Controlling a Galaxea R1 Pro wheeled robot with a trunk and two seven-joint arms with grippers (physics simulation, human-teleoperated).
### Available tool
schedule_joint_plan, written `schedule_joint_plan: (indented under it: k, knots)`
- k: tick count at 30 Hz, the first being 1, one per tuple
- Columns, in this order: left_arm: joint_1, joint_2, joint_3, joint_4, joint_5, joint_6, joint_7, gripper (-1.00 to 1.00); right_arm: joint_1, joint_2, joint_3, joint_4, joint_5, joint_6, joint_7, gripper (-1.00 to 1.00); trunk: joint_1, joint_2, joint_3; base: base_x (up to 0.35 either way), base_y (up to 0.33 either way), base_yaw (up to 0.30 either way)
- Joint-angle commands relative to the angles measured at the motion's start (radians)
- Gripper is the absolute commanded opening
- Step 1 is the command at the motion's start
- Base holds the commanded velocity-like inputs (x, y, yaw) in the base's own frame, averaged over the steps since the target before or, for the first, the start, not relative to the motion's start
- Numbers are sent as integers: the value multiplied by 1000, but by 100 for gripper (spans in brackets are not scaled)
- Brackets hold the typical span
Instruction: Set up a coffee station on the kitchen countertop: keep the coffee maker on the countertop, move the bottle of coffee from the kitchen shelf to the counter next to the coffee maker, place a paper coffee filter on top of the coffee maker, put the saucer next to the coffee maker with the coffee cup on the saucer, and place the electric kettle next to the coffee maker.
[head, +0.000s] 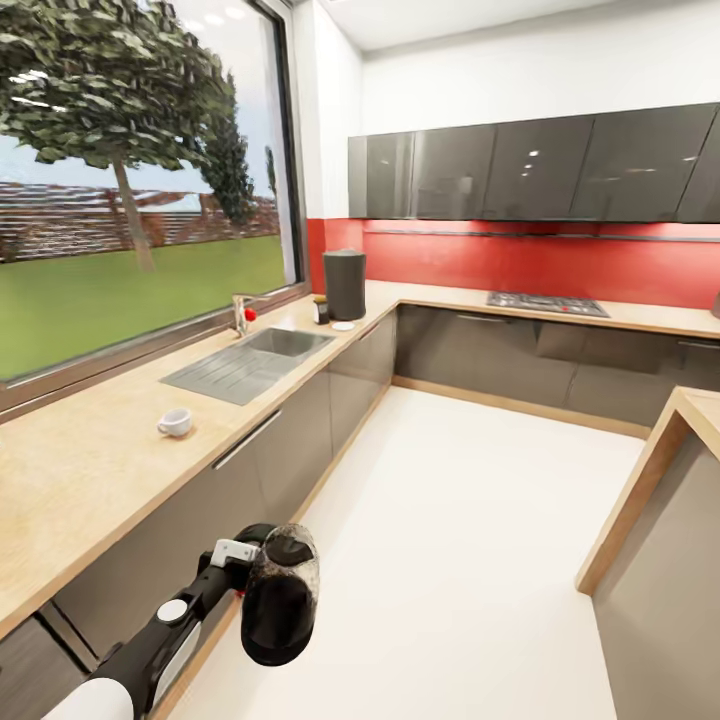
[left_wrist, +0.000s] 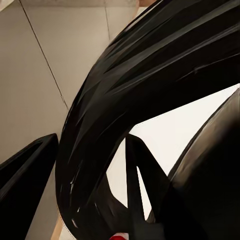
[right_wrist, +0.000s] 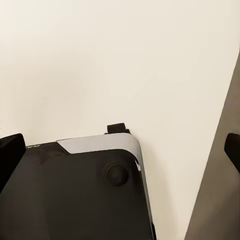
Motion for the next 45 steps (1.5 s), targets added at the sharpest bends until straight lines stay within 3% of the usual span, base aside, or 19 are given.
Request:
schedule_joint_plan:
  k: [1, 14, 33, 45]
  knots:
    - [-1, 1, -3, 0, 2, -4, -1, -100, -1, 1, -7, 1, 11, -3, -4, 100, 1, -1, -2, 337, 0, -28]
    - [-1, 1, -1, 4, 4, -4, 1, -100, -1, 3, -7, 1, 9, -3, -3, 100, 1, -1, -1, 337, 0, -58]
    - [-1, 1, 1, 1, 4, -4, 1, -100, -1, 3, -7, 2, 9, -3, -3, 100, 1, -1, 6, 337, 0, -228]
    - [-1, 1, 2, 2, 4, -4, 1, -100, -1, 0, -4, 4, 14, -4, -1, 100, 1, -1, 7, 337, 0, -19]
